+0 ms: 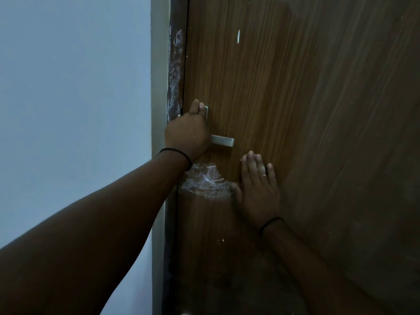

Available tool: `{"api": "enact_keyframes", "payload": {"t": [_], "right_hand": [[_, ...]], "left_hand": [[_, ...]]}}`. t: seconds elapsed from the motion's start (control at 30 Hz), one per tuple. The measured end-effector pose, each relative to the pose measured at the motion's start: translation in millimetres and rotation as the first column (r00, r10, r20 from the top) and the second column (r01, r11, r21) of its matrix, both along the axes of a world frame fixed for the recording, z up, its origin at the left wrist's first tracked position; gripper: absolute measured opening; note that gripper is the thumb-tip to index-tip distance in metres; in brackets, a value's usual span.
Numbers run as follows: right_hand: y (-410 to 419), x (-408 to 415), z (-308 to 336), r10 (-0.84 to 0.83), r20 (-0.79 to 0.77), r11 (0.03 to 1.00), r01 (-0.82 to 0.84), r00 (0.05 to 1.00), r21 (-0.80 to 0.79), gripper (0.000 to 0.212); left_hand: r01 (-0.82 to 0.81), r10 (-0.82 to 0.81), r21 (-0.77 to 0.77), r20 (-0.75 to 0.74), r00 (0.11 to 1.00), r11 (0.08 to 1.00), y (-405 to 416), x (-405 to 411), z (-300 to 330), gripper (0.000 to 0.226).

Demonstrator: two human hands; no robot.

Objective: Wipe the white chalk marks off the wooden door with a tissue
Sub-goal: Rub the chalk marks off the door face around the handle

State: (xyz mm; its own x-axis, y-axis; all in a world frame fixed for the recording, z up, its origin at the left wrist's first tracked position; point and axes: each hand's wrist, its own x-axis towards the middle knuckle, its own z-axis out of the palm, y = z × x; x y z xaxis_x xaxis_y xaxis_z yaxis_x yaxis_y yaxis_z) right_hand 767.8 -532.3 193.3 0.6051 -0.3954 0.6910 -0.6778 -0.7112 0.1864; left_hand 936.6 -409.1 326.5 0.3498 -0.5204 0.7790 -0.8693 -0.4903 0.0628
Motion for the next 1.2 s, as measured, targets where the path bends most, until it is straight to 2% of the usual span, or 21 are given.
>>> {"api": "enact_keyframes", "payload": {"t": [0.1,0.17,0.3,0.43,0.53,0.67,0.77,0.9,1.0,1.1,1.2], "right_hand": [[9,6,-31,0.058,-0.138,0.998,-0.056,0.989,0.015,0.071],[4,-11,-47,0.04,-0.184,0.999,-0.043,0.982,-0.009,0.068],[-13,-39,-30,-0.015,-0.093,1.0,0.013,0.996,-0.021,0.065],[-4,-17,-3,-0.012,-0.011,1.0,0.012,1.0,0.005,0.07],[5,-6,-22,0.035,-0.096,0.999,-0.034,0.995,0.009,0.071],[-12,-45,-48,0.01,-0.214,0.999,-0.017,0.977,-0.034,0.067],[-26,-67,-35,-0.052,-0.153,0.998,0.046,0.987,-0.043,0.067],[-18,-40,-16,-0.056,-0.021,0.998,0.057,0.998,0.021,0.073],[-6,-25,-43,0.004,-0.121,1.0,-0.002,0.993,0.023,0.073],[-14,-46,-66,-0.002,-0.237,1.0,-0.005,0.972,-0.03,0.069],[-26,-69,-61,-0.037,-0.198,0.998,0.027,0.98,-0.049,0.068]], "left_hand": [[0.003,-0.003,-0.012,0.028,1.0,1.0,1,1,-1,0.048],[0.016,-0.015,-0.031,0.026,1.0,0.999,0,0,-2,0.046],[0.027,-0.026,-0.039,0.032,0.999,0.999,-2,2,-5,0.046],[0.024,-0.023,-0.05,0.023,0.999,0.998,-3,4,-4,0.047],[0.025,-0.024,-0.049,0.032,0.999,0.998,-1,4,-3,0.046],[0.011,-0.01,-0.048,0.038,0.999,0.999,-2,1,-5,0.047],[0.06,-0.059,-0.047,0.033,0.998,0.997,-2,5,-9,0.049],[0.094,-0.094,-0.103,0.006,0.996,0.99,-6,3,-16,0.051],[0.117,-0.125,-0.168,-0.032,0.992,0.979,-5,-1,-22,0.05],[0.143,-0.158,-0.201,-0.06,0.986,0.969,1,-3,-31,0.052],[0.209,-0.222,-0.214,-0.034,0.975,0.954,8,-4,-39,0.054]]}}
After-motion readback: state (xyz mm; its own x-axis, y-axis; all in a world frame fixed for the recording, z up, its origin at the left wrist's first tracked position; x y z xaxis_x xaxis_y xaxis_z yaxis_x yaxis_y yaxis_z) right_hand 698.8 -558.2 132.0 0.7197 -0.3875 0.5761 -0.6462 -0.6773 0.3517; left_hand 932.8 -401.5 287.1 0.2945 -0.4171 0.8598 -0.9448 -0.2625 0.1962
